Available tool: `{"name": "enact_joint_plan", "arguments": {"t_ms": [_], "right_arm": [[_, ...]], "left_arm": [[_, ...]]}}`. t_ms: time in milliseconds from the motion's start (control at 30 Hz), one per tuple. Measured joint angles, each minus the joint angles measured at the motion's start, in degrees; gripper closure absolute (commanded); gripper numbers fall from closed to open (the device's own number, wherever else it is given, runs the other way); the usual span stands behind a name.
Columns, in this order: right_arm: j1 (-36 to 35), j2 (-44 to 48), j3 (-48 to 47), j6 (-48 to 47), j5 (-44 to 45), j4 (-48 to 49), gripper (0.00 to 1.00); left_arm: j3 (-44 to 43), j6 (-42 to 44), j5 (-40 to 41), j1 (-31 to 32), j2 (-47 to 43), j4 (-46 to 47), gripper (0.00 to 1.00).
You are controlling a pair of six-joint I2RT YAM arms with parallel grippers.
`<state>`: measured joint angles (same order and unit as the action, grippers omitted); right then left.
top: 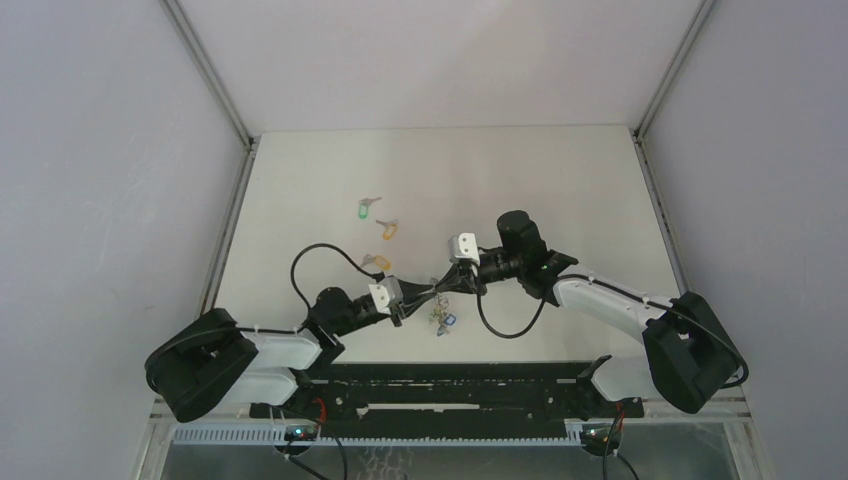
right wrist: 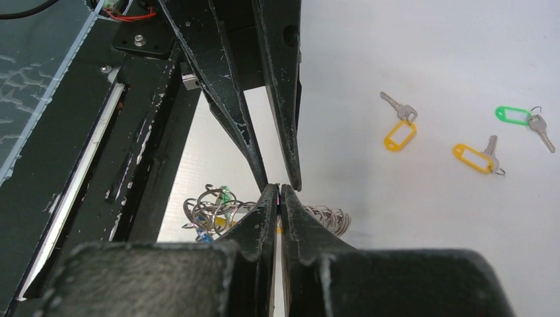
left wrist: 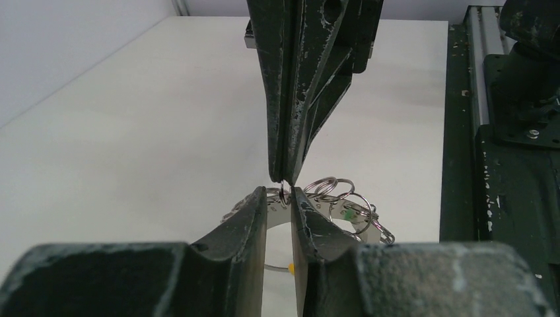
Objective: Put the keys on the keyring
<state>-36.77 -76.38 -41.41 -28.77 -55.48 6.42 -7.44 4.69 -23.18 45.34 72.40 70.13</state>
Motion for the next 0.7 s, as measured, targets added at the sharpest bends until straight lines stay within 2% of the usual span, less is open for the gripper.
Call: {"name": "enact_joint_plan", "arguments": {"t_ms": [267, 433, 500, 700], "right_arm": [[-0.09, 0.0, 0.0, -0.02, -0.15, 0.11, 1.0], [-0.22, -0.2, 0.0, -0.11, -0.13, 0.17, 1.0], [-0.24, -0.26, 0.0, -0.22, -0.15, 0.09, 1.0], [-0.11, 0.04, 0.0, -0.2, -0.11, -0.74, 0.79]], "left_arm": [[-1.05, -0.02, -0.79, 0.0, 0.61, -1.29, 0.83], [-1.25, -0.02, -1.01, 0.0, 0.76, -1.75, 0.98], [-1.25, 0.0, -0.98, 0.0, 0.92, -1.97, 1.0], [-1.33, 0.09, -0.33, -0.13, 1.01, -2.45, 1.0]]}}
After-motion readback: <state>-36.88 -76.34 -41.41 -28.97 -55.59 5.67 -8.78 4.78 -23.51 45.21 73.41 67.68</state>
